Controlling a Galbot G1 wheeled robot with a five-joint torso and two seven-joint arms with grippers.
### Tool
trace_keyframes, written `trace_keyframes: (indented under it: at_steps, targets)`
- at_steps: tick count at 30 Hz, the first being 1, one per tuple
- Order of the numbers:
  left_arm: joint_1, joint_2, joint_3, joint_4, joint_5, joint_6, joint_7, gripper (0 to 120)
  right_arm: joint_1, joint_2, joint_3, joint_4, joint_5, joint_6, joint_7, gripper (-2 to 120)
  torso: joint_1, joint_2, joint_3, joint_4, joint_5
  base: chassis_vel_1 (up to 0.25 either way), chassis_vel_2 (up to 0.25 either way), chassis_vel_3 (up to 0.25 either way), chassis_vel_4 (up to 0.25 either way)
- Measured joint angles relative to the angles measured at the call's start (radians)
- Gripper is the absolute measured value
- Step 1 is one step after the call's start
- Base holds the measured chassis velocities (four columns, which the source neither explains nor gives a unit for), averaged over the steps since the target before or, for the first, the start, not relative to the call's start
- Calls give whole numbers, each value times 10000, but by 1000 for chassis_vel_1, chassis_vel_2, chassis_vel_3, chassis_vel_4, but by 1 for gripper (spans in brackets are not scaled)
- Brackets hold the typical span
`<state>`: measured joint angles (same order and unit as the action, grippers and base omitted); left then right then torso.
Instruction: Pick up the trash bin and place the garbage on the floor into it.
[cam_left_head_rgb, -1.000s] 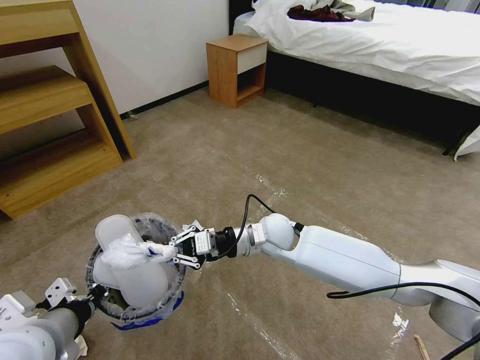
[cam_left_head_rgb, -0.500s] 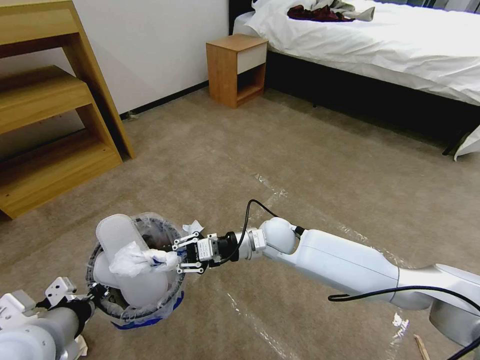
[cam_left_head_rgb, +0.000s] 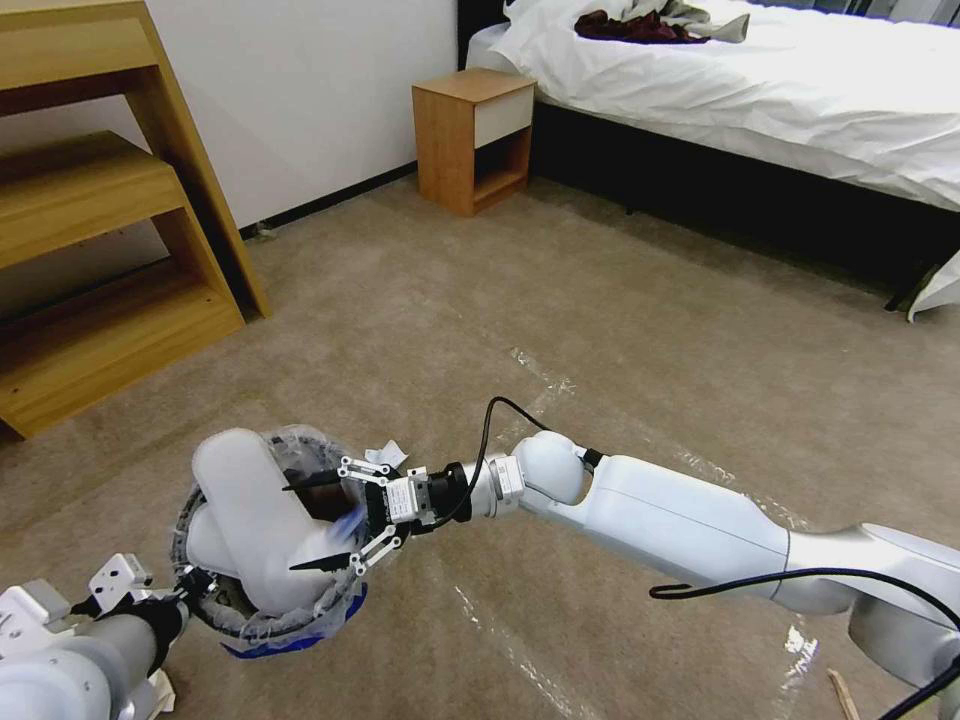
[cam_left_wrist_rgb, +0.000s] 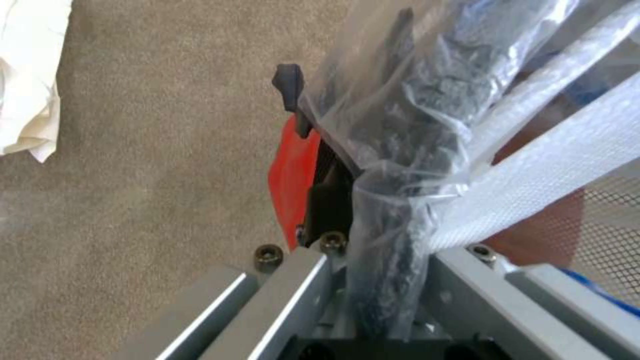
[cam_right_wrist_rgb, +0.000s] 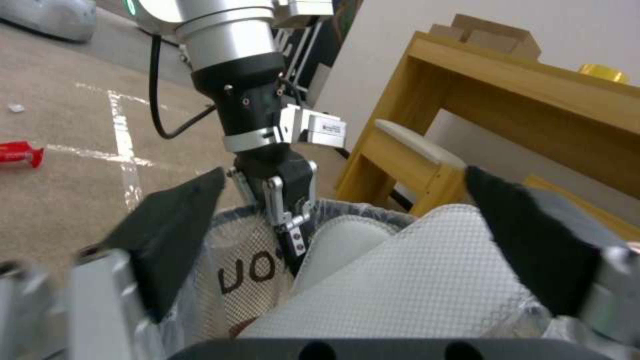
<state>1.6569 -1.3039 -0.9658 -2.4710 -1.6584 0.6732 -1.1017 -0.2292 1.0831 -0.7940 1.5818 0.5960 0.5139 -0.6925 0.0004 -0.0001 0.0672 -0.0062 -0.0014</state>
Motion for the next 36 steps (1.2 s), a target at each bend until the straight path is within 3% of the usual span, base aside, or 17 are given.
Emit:
trace_keyframes:
  at_steps: [20,32,36]
  targets:
    - [-53,-57,39,90,10,9,-21,0,364,38,236,323,103,52,162,100,0,0,0,1,0,0,0,0,0]
    - [-116,111,-60,218,-47,-3,-38,0,304,-955,3211,897,999,-317,963,100,0,0,0,-1,1,0,0,0,0]
    - [-92,107,-164,231,-69,-18,-42,0,-910,-1278,4447,925,1060,-332,2413,100,0,0,0,-1,3,0,0,0,0]
